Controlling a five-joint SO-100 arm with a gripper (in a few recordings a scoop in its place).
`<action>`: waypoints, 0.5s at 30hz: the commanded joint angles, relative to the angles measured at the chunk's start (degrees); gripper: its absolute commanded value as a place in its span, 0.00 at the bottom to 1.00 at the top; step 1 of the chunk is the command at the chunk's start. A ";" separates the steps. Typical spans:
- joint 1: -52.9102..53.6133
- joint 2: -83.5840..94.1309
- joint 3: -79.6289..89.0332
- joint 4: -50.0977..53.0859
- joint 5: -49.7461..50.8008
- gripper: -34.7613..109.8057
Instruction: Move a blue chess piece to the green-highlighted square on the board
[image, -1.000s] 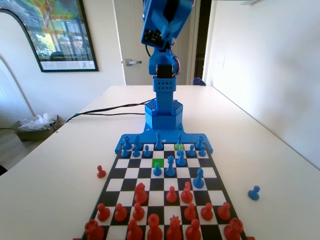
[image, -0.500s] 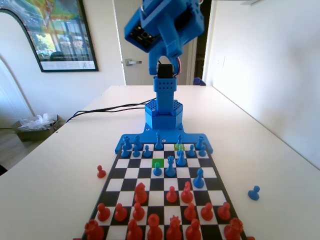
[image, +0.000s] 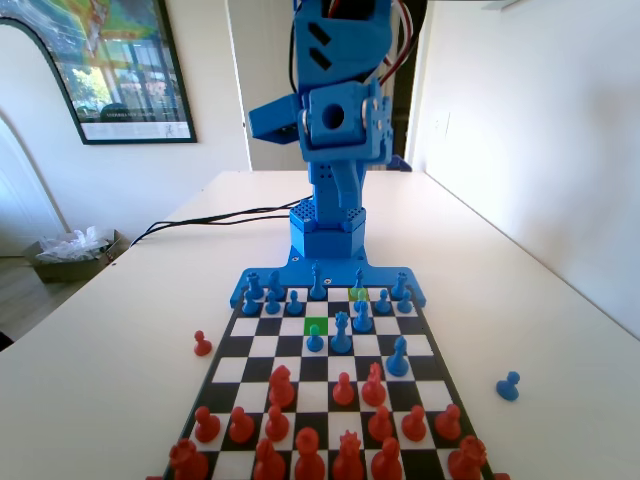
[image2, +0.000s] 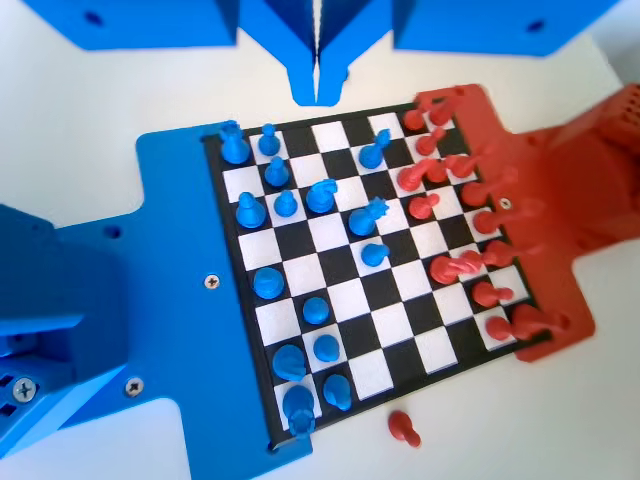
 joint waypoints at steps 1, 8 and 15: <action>-2.90 -1.23 -0.70 -0.97 -0.88 0.25; -5.19 -5.71 3.96 -7.03 -1.93 0.25; -6.33 -11.60 8.35 -14.41 -2.46 0.28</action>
